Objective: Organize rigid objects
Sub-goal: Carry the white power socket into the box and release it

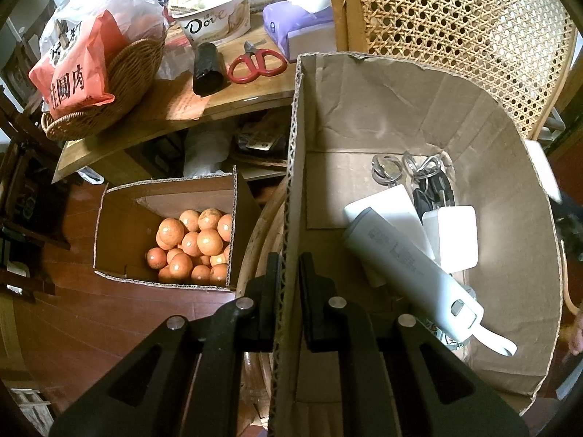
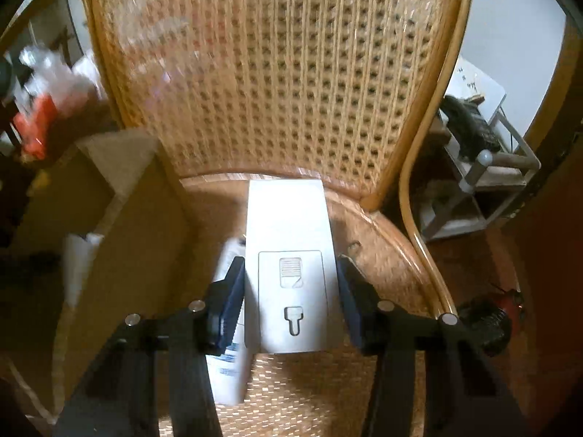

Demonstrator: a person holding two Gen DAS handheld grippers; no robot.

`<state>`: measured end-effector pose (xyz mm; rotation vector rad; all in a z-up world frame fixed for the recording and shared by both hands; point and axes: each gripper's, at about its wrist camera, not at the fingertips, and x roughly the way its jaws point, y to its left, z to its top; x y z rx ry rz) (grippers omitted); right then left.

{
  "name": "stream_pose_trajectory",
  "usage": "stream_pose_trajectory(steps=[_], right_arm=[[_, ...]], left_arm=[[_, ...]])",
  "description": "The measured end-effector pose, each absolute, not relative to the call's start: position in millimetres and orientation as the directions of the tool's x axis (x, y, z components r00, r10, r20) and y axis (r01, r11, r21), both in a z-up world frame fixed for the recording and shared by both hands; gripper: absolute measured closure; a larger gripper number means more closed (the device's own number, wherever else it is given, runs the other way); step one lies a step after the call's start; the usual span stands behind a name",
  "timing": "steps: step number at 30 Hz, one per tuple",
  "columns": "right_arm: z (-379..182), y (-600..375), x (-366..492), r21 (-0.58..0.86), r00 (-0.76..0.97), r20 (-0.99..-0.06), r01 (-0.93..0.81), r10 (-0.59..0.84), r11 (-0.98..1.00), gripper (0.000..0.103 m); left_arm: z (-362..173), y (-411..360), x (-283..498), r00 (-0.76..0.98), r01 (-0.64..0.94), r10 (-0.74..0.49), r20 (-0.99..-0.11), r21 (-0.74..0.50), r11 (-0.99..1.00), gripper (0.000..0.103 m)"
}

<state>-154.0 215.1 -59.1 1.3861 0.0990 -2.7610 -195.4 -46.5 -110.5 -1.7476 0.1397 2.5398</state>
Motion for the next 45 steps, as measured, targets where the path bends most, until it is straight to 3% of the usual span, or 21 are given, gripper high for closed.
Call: stream_pose_trajectory(steps=[20, 35, 45], right_arm=[[-10.3, 164.1, -130.3, 0.152, -0.688, -0.669, 0.245, -0.282, -0.957, 0.051], [-53.8, 89.6, -133.9, -0.017, -0.619, -0.750, 0.369, -0.231, -0.929, 0.051], [-58.5, 91.8, -136.5, -0.035, -0.621, -0.755, 0.359, -0.211, -0.933, 0.051]], left_arm=[[-109.6, -45.6, -193.8, -0.359, -0.088, -0.014, -0.933, 0.048, -0.995, 0.093], [-109.8, -45.1, -194.0, -0.355, -0.084, -0.005, -0.935, 0.037, -0.996, 0.093], [-109.5, -45.0, -194.2, -0.351, -0.084, 0.000, -0.936, 0.031, -0.996, 0.093]])
